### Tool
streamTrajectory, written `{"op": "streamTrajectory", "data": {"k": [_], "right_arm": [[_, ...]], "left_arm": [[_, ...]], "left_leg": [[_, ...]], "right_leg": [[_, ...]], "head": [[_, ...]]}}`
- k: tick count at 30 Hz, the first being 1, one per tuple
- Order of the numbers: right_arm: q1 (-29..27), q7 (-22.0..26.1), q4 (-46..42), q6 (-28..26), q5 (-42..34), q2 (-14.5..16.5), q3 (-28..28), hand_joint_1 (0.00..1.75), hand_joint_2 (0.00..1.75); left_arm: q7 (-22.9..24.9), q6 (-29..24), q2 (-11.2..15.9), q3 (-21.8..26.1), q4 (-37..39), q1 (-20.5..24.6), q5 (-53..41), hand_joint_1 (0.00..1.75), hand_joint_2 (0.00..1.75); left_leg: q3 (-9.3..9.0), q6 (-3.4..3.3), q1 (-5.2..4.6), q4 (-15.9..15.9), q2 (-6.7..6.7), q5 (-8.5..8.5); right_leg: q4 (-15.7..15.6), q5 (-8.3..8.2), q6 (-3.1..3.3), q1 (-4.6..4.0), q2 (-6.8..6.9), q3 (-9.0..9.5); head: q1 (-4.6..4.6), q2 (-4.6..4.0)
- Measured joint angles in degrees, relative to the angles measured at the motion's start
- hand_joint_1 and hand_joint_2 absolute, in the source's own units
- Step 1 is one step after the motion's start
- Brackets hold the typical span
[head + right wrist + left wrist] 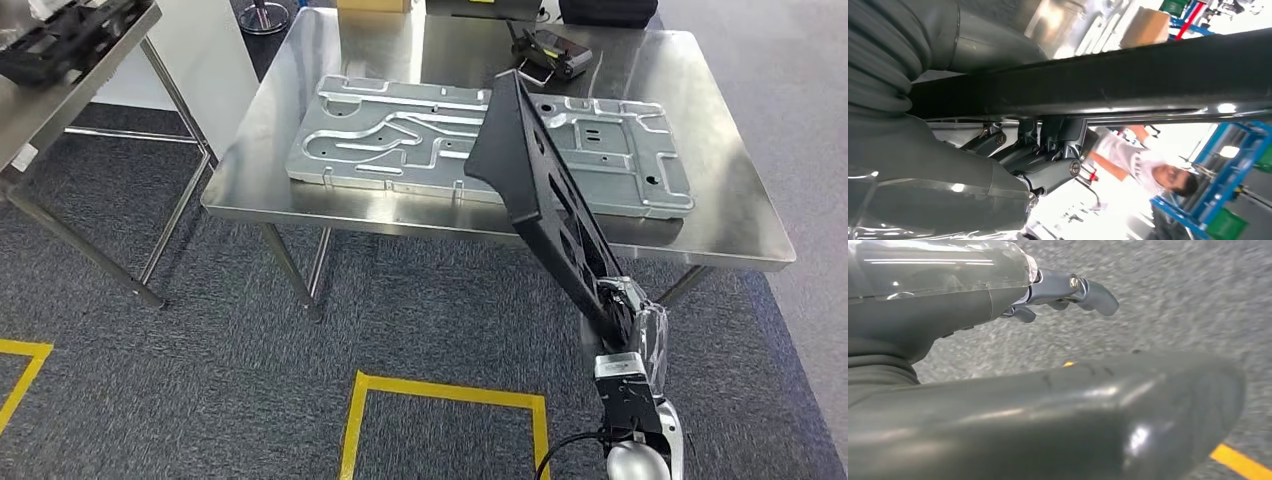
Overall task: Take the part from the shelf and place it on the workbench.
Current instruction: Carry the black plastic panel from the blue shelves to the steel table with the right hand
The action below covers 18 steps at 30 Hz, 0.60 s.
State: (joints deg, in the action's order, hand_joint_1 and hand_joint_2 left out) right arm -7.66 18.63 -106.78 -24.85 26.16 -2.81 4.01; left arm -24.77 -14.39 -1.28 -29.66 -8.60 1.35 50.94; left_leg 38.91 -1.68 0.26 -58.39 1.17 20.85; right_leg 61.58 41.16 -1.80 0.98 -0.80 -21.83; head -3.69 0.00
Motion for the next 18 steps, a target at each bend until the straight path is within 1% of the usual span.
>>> {"op": "streamTrajectory", "data": {"k": [1,2,3,4,5,6,7,8,10,11,12,13,14,15,16,17,18], "right_arm": [[-0.17,0.03,0.02,0.01,-0.21,-0.20,-0.02,1.75,1.75],[-0.43,0.02,0.03,0.03,-0.50,-0.33,-0.03,1.75,1.75],[-0.71,-0.02,0.04,0.09,-0.87,-0.42,-0.05,1.75,1.75],[-0.92,-0.07,0.02,0.27,-1.42,-0.47,-0.07,1.75,1.75],[-1.08,-0.13,-0.08,0.58,-2.17,-0.52,-0.11,1.75,1.75],[-1.24,-0.19,-0.19,0.98,-2.98,-0.56,-0.15,1.75,1.75],[-1.45,-0.21,-0.30,1.45,-3.79,-0.60,-0.18,1.75,1.75],[-1.66,-0.23,-0.48,1.87,-4.45,-0.66,-0.23,1.75,1.75],[-1.91,-0.24,-0.84,2.35,-5.19,-0.78,-0.30,1.75,1.75],[-1.94,-0.26,-1.11,2.43,-5.38,-0.84,-0.32,1.75,1.75],[-1.94,-0.25,-1.37,2.49,-5.48,-0.89,-0.32,1.75,1.75],[-1.87,-0.23,-1.62,2.54,-5.55,-0.92,-0.32,1.75,1.75],[-1.63,-0.21,-1.83,2.59,-5.57,-0.98,-0.34,1.75,1.75],[-1.28,-0.19,-1.97,2.63,-5.55,-1.10,-0.37,1.75,1.75],[-0.82,-0.18,-2.04,2.66,-5.53,-1.29,-0.41,1.75,1.75],[-0.37,-0.19,-2.07,2.71,-5.49,-1.51,-0.46,1.75,1.75],[0.00,-0.20,-2.07,2.80,-5.45,-1.72,-0.50,1.75,1.75]], "left_arm": [[-0.16,0.15,-0.02,-0.01,0.01,-0.02,0.01,0.00,0.00],[-0.35,0.31,-0.06,-0.01,0.01,-0.14,0.01,0.00,0.00],[-0.54,0.49,-0.11,-0.02,0.01,-0.28,0.02,0.00,0.00],[-0.77,0.67,-0.16,-0.02,0.01,-0.40,0.02,0.00,0.00],[-0.96,0.87,-0.20,-0.02,0.01,-0.49,0.02,0.00,0.00],[-1.09,1.08,-0.24,-0.02,0.01,-0.59,0.01,0.00,0.00],[-1.22,1.25,-0.18,-0.02,0.09,-0.61,0.01,0.00,0.00],[-1.32,1.36,-0.11,-0.03,0.16,-0.61,0.00,0.00,0.00],[-1.46,1.46,0.02,-0.03,0.31,-0.54,-0.03,0.00,0.00],[-1.50,1.51,0.00,-0.04,0.31,-0.45,-0.09,0.00,0.00],[-1.53,1.61,0.01,-0.07,0.30,-0.35,-0.21,0.00,0.00],[-1.55,1.76,0.01,-0.11,0.30,-0.22,-0.36,0.00,0.00],[-1.54,1.97,0.01,-0.20,0.29,-0.10,-0.54,0.00,0.00],[-1.50,2.21,0.02,-0.30,0.29,-0.03,-0.75,0.00,0.00],[-1.42,2.42,0.01,-0.40,0.29,0.01,-0.91,0.00,0.00],[-1.32,2.57,0.01,-0.51,0.29,0.03,-1.06,0.00,0.00],[-1.25,2.66,0.01,-0.62,0.29,0.04,-1.16,0.00,0.00]], "left_leg": [[-1.01,0.05,0.10,0.47,0.00,0.56],[-2.00,0.20,0.18,0.76,0.00,1.21],[-3.03,0.38,0.29,0.92,0.01,1.93],[-4.02,0.57,0.41,0.96,0.02,2.66],[-5.00,0.79,0.53,0.96,0.05,3.39],[-5.78,1.05,0.63,0.98,0.09,4.06],[-6.33,1.35,0.62,0.90,0.15,4.57],[-6.57,1.65,0.57,0.84,0.20,4.93],[-6.48,2.29,0.39,0.80,0.21,5.34],[-6.48,2.67,0.39,0.84,0.15,5.63],[-6.47,3.03,0.42,0.57,-0.03,5.98],[-6.20,3.32,0.46,-0.46,-0.29,6.56],[-5.17,3.54,0.50,-2.88,-0.52,7.58],[-3.41,3.61,0.53,-6.40,-0.72,8.79],[-1.04,3.61,0.53,-10.77,-0.83,10.11],[1.41,3.54,0.51,-14.75,-0.84,10.93],[3.18,3.34,0.45,-17.07,-0.84,10.62]], "right_leg": [[4.23,1.01,-0.26,0.08,0.12,-3.11],[7.49,1.10,-0.52,0.20,0.13,-6.09],[9.06,-0.20,-0.79,0.33,0.15,-8.55],[8.48,-2.92,-1.06,0.49,0.19,-10.12],[5.96,-6.73,-1.33,0.68,0.27,-10.87],[2.94,-10.20,-1.51,0.85,0.41,-11.04],[0.50,-12.76,-1.57,0.85,0.52,-11.12],[-1.32,-13.86,-1.25,0.78,0.60,-10.99],[-2.34,-13.29,-0.02,0.41,0.51,-10.96],[-2.82,-12.67,0.76,0.42,0.41,-10.65],[-3.03,-12.34,1.35,0.44,0.34,-10.36],[-3.24,-12.05,1.91,0.48,0.32,-9.90],[-3.45,-11.72,2.44,0.47,0.36,-9.28],[-3.53,-11.32,2.85,0.34,0.42,-8.65],[-3.55,-10.85,3.16,0.16,0.47,-8.01],[-3.55,-10.34,3.35,-0.05,0.45,-7.31],[-3.56,-9.74,3.46,-0.28,0.38,-6.47]], "head": [[0.01,0.00],[0.00,0.00],[0.00,0.00],[0.00,0.00],[0.00,0.00],[0.00,0.00],[0.00,0.00],[-0.01,0.00],[-0.01,0.00],[-0.02,0.00],[-0.02,0.00],[-0.02,0.00],[-0.04,0.00],[-0.04,-0.01],[-0.05,-0.01],[-0.05,-0.01],[-0.04,-0.02]]}}
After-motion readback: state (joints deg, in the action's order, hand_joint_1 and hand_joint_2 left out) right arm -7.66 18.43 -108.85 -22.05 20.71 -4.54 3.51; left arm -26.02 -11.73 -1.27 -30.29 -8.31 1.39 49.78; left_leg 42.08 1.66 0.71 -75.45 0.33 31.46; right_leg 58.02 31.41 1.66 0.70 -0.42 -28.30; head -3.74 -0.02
